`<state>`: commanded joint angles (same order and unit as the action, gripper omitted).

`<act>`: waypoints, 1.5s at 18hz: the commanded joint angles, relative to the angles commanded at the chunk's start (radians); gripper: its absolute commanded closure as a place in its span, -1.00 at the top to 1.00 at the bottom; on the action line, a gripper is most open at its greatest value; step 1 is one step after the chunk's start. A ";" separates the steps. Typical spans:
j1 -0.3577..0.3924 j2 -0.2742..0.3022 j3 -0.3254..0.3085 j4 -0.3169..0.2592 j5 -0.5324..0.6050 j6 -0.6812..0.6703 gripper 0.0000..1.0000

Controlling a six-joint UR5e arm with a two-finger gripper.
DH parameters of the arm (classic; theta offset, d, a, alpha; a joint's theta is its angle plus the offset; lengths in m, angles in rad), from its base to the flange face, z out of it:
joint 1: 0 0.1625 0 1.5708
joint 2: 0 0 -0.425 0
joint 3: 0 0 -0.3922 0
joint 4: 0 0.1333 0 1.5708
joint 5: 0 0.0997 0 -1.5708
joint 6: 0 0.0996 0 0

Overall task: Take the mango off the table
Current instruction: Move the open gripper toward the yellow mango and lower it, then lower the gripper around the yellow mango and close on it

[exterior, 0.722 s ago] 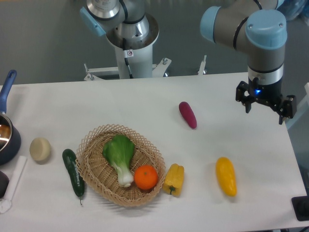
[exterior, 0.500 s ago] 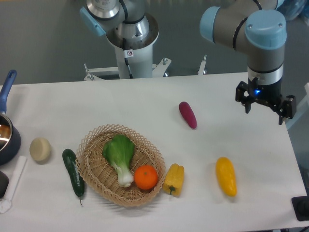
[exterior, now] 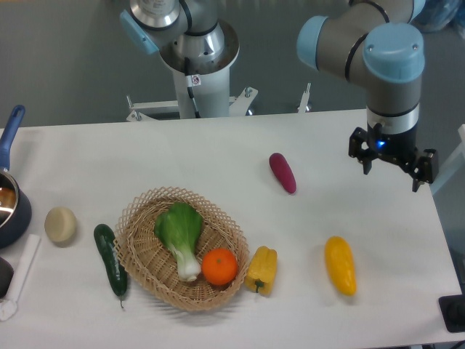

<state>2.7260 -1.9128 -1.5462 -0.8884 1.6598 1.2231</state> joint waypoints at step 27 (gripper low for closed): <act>-0.106 -0.322 0.087 0.131 -0.055 -0.553 1.00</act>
<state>2.6201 -2.2349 -1.4588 -0.7578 1.6045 0.6703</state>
